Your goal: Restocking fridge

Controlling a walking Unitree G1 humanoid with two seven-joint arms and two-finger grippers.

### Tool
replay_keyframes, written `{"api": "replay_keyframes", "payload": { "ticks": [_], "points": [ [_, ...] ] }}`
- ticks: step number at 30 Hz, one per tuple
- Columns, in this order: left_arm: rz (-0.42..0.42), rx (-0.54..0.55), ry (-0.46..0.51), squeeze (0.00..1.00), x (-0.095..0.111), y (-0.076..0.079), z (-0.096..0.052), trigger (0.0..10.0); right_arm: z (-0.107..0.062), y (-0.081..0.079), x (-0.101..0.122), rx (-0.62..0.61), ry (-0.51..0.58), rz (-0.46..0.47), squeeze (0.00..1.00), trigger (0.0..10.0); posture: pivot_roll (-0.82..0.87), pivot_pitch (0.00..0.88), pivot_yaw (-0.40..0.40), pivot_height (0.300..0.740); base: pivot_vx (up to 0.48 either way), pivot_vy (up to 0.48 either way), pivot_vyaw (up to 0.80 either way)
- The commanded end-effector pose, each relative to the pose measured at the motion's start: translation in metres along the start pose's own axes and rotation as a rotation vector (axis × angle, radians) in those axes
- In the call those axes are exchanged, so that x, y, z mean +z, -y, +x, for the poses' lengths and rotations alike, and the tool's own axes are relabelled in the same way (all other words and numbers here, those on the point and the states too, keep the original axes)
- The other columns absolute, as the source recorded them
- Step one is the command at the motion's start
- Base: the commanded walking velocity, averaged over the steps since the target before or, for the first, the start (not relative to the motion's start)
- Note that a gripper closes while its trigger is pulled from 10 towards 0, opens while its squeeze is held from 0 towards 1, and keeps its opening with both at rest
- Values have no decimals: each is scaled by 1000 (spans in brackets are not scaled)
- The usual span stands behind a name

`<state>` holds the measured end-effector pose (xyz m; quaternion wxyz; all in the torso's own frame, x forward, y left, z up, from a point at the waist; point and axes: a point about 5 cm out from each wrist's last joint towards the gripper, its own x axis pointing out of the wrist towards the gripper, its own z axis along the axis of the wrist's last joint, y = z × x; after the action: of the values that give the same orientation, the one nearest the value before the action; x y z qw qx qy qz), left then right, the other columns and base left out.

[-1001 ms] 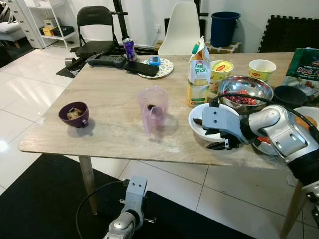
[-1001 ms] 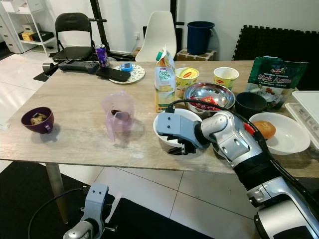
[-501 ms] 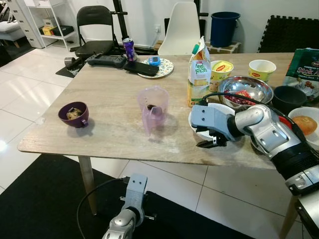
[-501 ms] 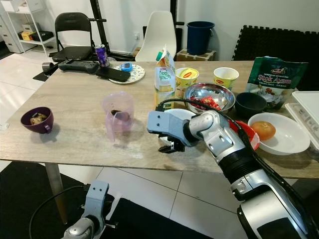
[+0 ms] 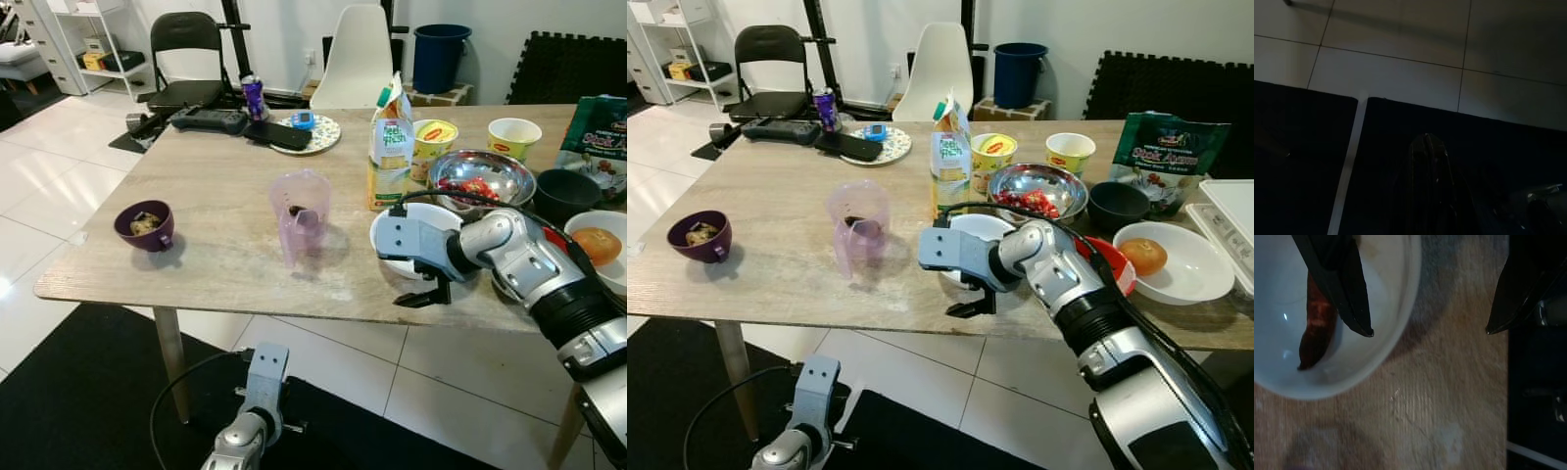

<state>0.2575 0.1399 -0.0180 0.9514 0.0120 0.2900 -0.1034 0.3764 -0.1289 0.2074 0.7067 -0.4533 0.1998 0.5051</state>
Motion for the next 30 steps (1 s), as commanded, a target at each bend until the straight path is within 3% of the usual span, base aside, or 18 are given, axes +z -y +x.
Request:
{"api": "replay_keyframes", "payload": {
  "ticks": [1, 8, 17, 22, 23, 24, 25, 26, 27, 30],
  "points": [
    [-21, -2, -12, 0, -4, 3, 0, 10000, 3, 2, 2, -3, -18, -21, 0, 10000, -107, 89, 27, 740, 0, 0, 0],
    [-23, 0, -7, 0, -3, 3, 1, 10000, 8, 9, 2, -52, -47, -18, 0, 10000, -101, 92, 16, 740, 0, 0, 0],
    [-24, 5, -6, 0, -5, 1, -1, 10000, 11, 11, 3, -9, -82, -49, 0, 10000, -94, 100, 9, 740, 0, 0, 0],
    [18, -14, -11, 0, -9, 3, -3, 10000, 11, 12, 4, -2, -91, -62, 0, 10000, -93, 101, 8, 740, 0, 0, 0],
    [29, -24, -10, 0, -9, 4, -3, 10000, 11, 13, 4, 4, -94, -63, 0, 9294, -94, 102, 6, 740, 0, 0, 0],
    [34, -29, -9, 0, -9, 5, -3, 10000, 10, 13, 3, 8, -95, -64, 0, 5255, -93, 101, 7, 740, 0, 0, 0],
    [36, -32, -8, 0, -9, 5, -3, 10000, 10, 13, 3, 11, -96, -64, 0, 5255, -93, 101, 7, 740, 0, 0, 0],
    [35, -31, -9, 0, -9, 5, -3, 10000, 10, 13, 3, 14, -97, -62, 0, 1059, -95, 100, 6, 740, 0, 0, 0],
    [35, -30, -9, 0, -9, 5, -3, 10000, 10, 13, 3, 17, -98, -62, 0, 0, -96, 100, 6, 740, 0, 0, 0],
    [35, -29, -10, 0, -9, 5, -2, 10000, 11, 12, 1, 24, -100, -61, 0, 0, -96, 98, 6, 740, 0, 0, 0]
  ]
}}
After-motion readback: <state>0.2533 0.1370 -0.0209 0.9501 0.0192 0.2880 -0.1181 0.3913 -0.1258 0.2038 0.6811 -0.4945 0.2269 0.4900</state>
